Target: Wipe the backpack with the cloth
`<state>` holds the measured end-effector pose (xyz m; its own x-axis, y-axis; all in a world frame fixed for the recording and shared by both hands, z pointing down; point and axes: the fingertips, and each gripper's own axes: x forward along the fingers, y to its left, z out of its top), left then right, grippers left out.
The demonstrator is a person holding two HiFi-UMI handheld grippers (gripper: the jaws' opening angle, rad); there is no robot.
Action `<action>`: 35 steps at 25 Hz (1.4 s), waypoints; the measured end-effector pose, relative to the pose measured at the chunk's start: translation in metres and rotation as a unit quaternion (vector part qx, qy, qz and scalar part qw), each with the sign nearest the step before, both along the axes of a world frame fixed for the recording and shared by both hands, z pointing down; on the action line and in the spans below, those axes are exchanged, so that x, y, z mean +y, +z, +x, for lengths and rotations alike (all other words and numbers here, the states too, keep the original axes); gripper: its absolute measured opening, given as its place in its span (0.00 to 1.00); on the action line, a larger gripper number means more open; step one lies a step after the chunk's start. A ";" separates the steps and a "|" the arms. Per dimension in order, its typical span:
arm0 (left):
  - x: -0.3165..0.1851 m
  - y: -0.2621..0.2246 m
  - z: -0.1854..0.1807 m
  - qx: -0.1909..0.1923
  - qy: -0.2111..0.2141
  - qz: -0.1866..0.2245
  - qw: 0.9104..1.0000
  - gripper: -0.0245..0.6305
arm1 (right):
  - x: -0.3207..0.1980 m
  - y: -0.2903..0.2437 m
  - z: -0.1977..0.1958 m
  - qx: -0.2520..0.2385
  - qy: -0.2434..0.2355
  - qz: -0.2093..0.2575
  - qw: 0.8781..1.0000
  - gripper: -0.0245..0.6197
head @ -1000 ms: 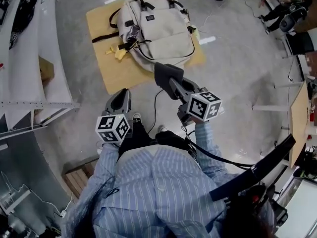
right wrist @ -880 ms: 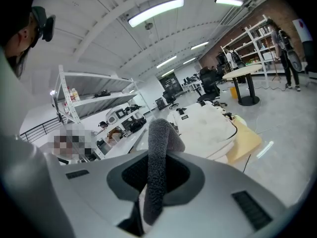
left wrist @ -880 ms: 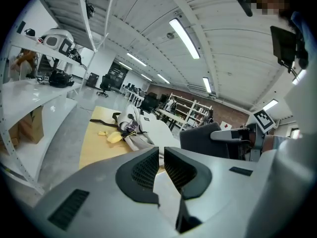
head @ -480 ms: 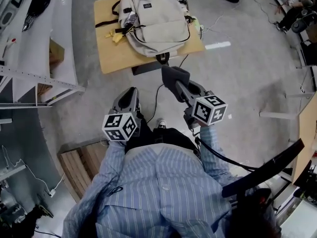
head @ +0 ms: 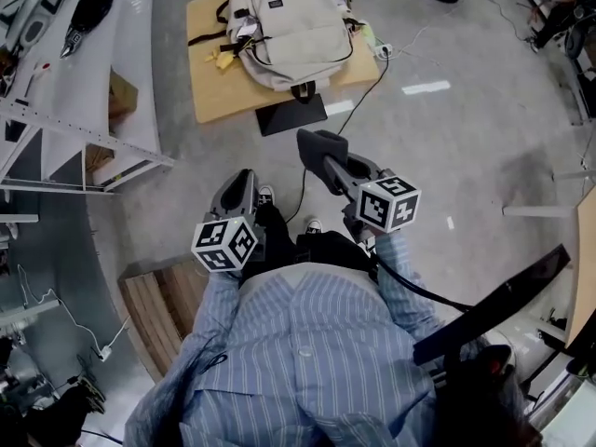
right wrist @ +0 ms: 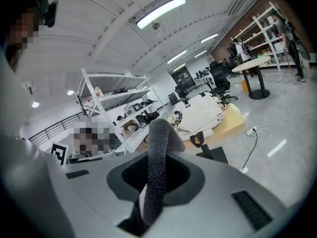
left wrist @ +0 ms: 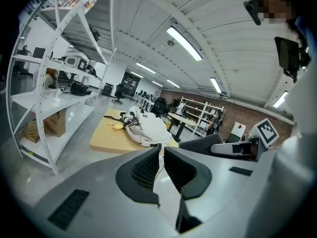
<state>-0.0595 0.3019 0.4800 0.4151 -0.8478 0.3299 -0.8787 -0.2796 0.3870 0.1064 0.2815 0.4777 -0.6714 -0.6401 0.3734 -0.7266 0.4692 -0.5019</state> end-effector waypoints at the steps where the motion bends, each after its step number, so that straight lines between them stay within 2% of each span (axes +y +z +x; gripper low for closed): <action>1: 0.004 0.001 -0.001 0.002 -0.003 0.000 1.000 0.09 | 0.004 0.001 -0.002 0.000 -0.005 0.001 1.000 0.11; 19: 0.025 0.005 0.001 0.010 0.008 0.010 1.000 0.09 | 0.033 0.004 -0.013 0.019 -0.016 0.005 1.000 0.11; 35: 0.037 0.009 -0.012 0.022 -0.010 0.001 1.000 0.09 | 0.042 0.011 -0.020 0.036 -0.031 -0.013 0.999 0.11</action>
